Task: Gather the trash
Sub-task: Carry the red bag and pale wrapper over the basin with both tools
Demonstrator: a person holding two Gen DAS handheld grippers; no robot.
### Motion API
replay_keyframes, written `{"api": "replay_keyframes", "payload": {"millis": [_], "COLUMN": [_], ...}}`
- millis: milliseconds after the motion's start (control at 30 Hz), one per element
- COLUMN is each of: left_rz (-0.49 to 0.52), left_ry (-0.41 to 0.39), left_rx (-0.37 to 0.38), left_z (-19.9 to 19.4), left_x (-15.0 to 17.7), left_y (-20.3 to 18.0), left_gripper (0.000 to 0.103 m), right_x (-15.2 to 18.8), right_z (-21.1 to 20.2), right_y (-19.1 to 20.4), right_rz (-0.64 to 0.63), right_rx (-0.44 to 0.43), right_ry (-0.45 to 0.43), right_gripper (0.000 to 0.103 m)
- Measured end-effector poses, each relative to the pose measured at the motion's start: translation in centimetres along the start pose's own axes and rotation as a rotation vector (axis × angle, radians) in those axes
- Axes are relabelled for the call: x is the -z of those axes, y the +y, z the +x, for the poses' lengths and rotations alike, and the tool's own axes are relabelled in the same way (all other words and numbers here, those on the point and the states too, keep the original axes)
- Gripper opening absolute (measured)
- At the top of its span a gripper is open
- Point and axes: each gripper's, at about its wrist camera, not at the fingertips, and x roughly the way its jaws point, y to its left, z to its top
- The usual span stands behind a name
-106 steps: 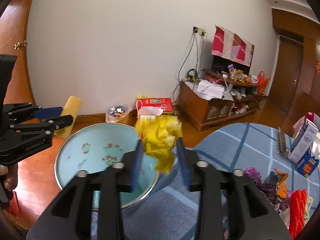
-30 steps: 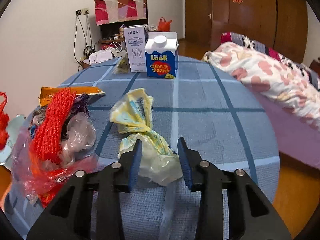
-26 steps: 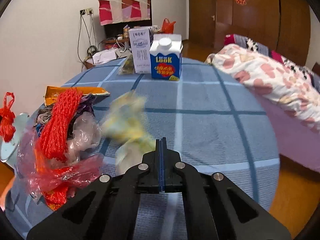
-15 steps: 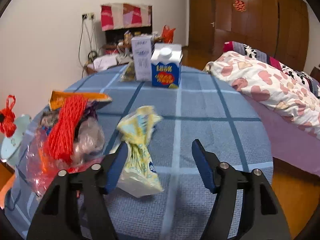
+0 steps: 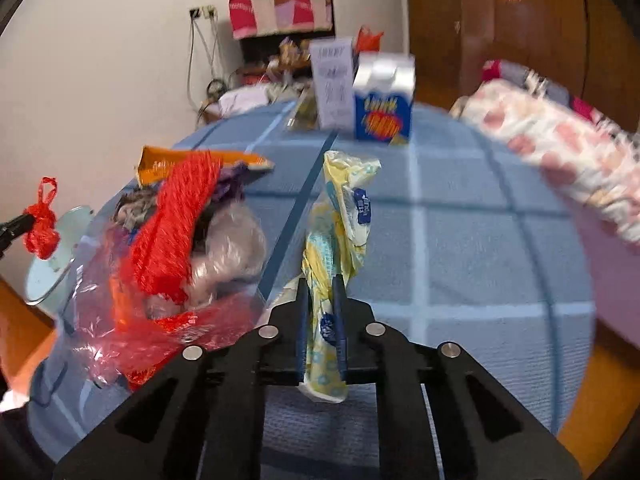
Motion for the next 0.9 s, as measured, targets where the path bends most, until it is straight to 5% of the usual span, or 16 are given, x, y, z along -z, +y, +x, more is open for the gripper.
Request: {"api": "replay_keyframes", "payload": {"millis": [300, 900], "left_rz": [-0.017, -0.059], "left_ry": [-0.006, 0.019], "left_rx": [-0.047, -0.185], "left_z": [-0.3, -0.3], "left_x": [-0.3, 1.0], "left_y": [1.4, 7.0], "left_gripper": [0.008, 0.008], "right_x": [-3.8, -7.6], "right_z": [-4.4, -1.6], "right_y": [3.1, 15.9], "right_rz": [-0.088, -0.256], "right_rx": [0.102, -0.084], "right_ry": [-0.172, -0.237], "right_gripper": [0.011, 0.011]}}
